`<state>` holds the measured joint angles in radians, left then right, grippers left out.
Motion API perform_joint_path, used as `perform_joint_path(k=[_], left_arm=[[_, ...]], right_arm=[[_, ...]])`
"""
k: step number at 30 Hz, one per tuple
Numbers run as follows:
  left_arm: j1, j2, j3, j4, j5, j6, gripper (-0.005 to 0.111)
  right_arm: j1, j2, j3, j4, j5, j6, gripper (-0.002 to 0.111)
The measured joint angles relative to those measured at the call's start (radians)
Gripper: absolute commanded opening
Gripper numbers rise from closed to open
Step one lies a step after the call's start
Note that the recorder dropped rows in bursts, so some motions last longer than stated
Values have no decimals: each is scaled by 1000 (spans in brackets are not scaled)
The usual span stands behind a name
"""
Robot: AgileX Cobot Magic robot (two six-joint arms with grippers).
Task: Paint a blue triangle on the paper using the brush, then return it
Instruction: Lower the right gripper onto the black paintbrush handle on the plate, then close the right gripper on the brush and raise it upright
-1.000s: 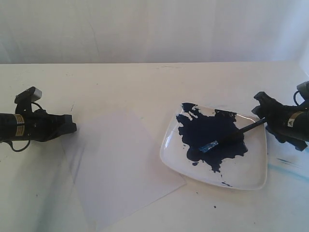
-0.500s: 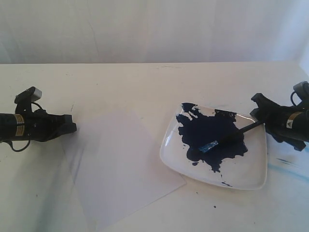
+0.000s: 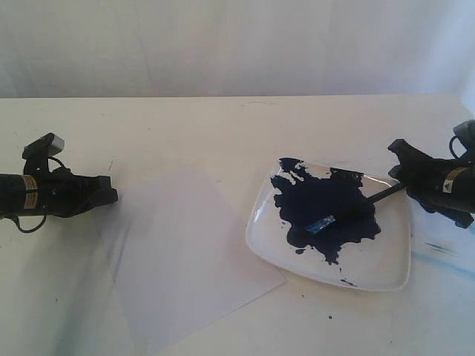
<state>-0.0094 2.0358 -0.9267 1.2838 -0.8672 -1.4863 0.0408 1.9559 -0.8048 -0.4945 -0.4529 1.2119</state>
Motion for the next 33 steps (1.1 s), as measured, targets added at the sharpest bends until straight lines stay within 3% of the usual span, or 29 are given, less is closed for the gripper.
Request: perform_joint_path(k=[6, 15, 20, 22, 33], left_arm=[[0, 0, 0, 0, 0, 0, 0], [0, 0, 0, 0, 0, 0, 0], [0, 0, 0, 0, 0, 2, 0], [0, 0, 0, 0, 0, 2, 0], [0, 0, 0, 0, 0, 2, 0]], right_arm=[[-13, -5, 0, 0, 36, 0, 27], [-13, -5, 0, 0, 22, 0, 27], [-13, -5, 0, 0, 16, 0, 8], [-13, -5, 0, -2, 14, 0, 5], [-13, -5, 0, -4, -106, 0, 5]])
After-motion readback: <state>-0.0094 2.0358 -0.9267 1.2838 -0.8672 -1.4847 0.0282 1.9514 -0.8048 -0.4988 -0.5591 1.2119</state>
